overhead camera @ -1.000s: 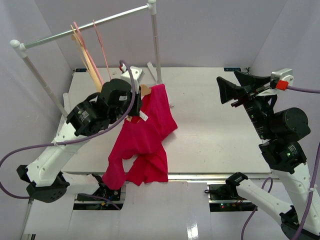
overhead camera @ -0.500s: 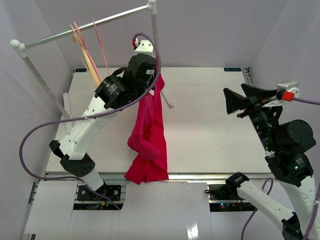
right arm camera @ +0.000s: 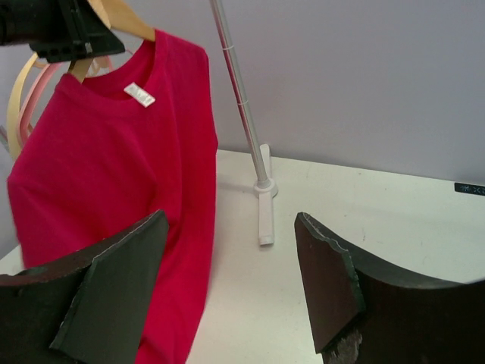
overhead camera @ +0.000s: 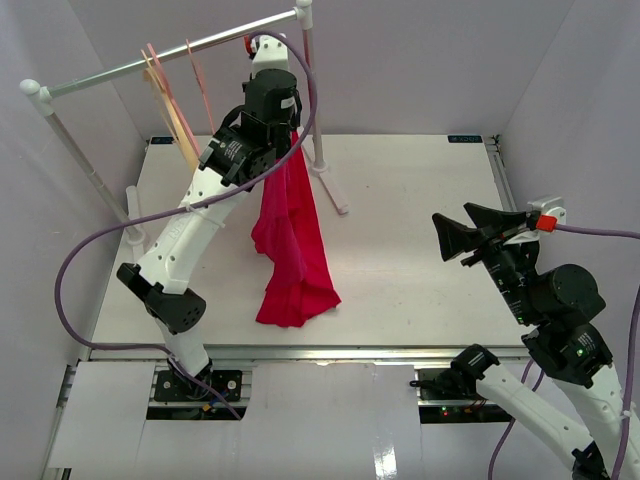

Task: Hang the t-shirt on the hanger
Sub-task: Place the hanger at the clothesline.

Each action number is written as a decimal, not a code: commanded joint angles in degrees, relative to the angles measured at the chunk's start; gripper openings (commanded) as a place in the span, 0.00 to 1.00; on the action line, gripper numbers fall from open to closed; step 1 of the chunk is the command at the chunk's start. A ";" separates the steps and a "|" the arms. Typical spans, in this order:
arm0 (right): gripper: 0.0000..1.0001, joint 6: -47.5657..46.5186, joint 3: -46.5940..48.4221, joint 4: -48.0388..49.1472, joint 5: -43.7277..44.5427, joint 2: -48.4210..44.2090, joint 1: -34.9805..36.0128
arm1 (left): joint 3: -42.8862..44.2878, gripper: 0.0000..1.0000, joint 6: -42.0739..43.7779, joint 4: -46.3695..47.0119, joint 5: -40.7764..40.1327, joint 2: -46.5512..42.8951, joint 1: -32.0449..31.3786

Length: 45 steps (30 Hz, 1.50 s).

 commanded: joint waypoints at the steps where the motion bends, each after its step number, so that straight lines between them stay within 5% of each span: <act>1: 0.75 -2.11 1.07 2.27 4.71 -0.79 3.43 | 2.73 0.00 3.68 10.82 -1.22 0.59 0.70; 5: 0.75 -2.43 0.93 1.49 5.80 -1.91 5.05 | 2.89 0.00 6.31 15.43 -4.68 1.71 0.64; 12: 0.76 -2.28 0.88 1.09 5.92 -2.07 5.58 | -9.93 0.00 13.48 31.18 -11.36 -2.94 0.94; 22: 0.77 -1.78 1.03 -0.98 5.05 -1.23 5.67 | -16.06 0.00 14.88 43.30 -11.66 -5.18 1.55; 35: 0.77 -3.05 1.60 -0.98 5.88 -1.89 5.67 | 5.75 0.00 16.00 39.11 -5.43 10.60 7.62; 45: 0.77 -2.36 -0.11 -0.12 4.95 -2.50 5.58 | 3.55 0.00 12.13 36.64 -2.02 10.73 11.85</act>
